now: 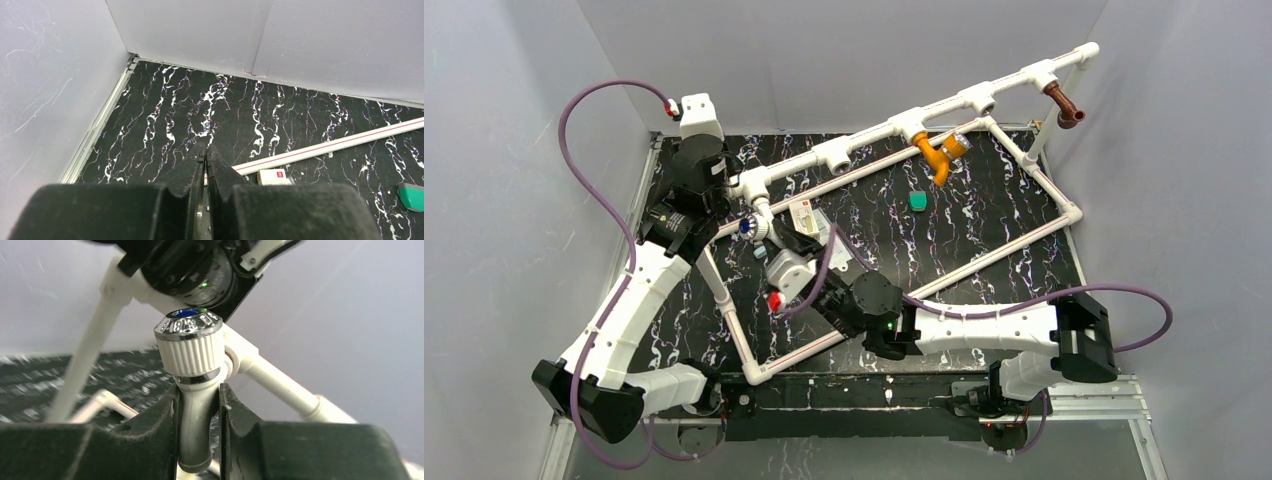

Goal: Install the water faucets

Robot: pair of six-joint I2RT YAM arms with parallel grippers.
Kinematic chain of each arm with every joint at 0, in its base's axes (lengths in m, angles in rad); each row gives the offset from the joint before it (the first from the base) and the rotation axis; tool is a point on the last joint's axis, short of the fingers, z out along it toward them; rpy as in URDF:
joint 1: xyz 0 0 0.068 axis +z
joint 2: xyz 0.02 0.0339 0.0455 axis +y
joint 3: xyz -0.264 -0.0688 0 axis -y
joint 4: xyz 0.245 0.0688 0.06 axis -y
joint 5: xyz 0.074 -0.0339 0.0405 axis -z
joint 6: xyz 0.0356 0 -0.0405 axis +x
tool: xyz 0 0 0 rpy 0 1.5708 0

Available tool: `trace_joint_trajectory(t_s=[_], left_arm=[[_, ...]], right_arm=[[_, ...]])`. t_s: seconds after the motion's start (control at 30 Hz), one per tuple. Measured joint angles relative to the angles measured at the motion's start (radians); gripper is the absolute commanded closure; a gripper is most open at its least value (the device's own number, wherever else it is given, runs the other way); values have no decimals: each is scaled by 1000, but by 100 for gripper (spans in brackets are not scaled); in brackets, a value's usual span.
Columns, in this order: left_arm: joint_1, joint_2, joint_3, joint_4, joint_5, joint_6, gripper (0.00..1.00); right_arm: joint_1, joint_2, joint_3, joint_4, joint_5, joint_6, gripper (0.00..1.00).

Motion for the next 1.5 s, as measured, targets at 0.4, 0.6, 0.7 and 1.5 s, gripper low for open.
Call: trace_joint_trajectory(t_s=[0.4, 0.6, 0.7, 1.5], left_arm=[[-3, 0, 0, -2, -1, -2, 96], [-6, -1, 0, -5, -2, -4, 96], [-6, -1, 0, -5, -2, -4, 96], [-6, -1, 0, -2, -3, 0, 96]], right_arm=[[-14, 16, -85, 288, 156, 817, 99], [-23, 26, -130, 375, 240, 1249, 99], [-31, 27, -145, 376, 265, 1477, 99], [-44, -68, -193, 92, 241, 2182, 45]])
